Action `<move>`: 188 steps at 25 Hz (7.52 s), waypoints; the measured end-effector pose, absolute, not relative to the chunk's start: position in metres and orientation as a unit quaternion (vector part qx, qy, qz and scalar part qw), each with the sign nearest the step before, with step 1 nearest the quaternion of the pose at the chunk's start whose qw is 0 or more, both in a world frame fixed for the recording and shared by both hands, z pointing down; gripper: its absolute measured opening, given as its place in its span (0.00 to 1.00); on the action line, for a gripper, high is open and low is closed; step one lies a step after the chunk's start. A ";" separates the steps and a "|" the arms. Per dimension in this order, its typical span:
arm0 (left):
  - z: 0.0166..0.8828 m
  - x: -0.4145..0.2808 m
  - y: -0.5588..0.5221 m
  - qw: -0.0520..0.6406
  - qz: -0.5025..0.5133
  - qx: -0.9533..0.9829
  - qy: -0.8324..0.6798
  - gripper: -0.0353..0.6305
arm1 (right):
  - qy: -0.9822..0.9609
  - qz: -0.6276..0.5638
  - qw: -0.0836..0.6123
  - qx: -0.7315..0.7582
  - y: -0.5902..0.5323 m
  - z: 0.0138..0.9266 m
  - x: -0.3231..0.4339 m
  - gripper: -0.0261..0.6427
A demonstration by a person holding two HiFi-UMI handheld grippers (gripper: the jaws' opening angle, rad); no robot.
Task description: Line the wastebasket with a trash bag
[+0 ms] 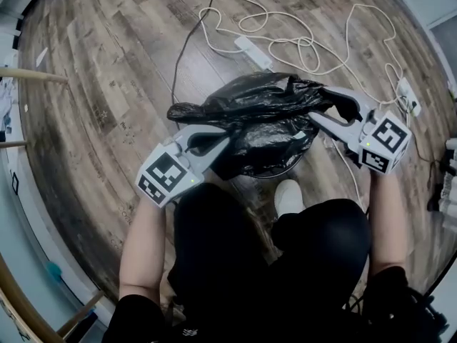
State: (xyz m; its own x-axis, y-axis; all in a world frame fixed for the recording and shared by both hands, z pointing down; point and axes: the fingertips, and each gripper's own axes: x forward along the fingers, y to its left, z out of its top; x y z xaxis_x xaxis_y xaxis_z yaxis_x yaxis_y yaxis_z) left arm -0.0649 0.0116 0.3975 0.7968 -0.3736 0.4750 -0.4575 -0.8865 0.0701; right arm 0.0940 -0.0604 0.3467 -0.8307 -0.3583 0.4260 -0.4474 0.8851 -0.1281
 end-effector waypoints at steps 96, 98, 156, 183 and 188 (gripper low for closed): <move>0.484 -0.003 0.169 0.066 0.358 0.928 0.076 0.06 | -0.867 0.274 0.343 0.234 -0.150 0.610 0.099 0.04; 0.462 -0.003 0.158 0.047 0.322 0.945 0.047 0.07 | -0.877 0.263 0.317 0.249 -0.154 0.592 0.103 0.04; 0.395 -0.059 -0.017 0.041 0.274 0.912 -0.304 0.06 | -0.852 -0.093 0.514 0.035 -0.031 0.486 0.049 0.16; 0.396 -0.060 -0.019 0.036 0.259 0.914 -0.310 0.06 | -0.783 -0.086 0.615 0.025 -0.025 0.504 0.072 0.36; 0.405 -0.072 -0.020 0.046 0.255 0.911 -0.322 0.06 | -0.826 -0.103 0.549 0.071 -0.033 0.486 0.063 0.04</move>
State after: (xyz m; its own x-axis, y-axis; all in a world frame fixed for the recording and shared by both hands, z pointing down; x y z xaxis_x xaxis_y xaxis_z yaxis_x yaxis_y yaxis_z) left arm -0.0720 -0.0203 0.4047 0.6629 -0.5621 0.4946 -0.6092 -0.7890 -0.0803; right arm 0.0631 -0.0334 0.4857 -0.3867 -0.2295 0.8932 -0.0038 0.9689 0.2473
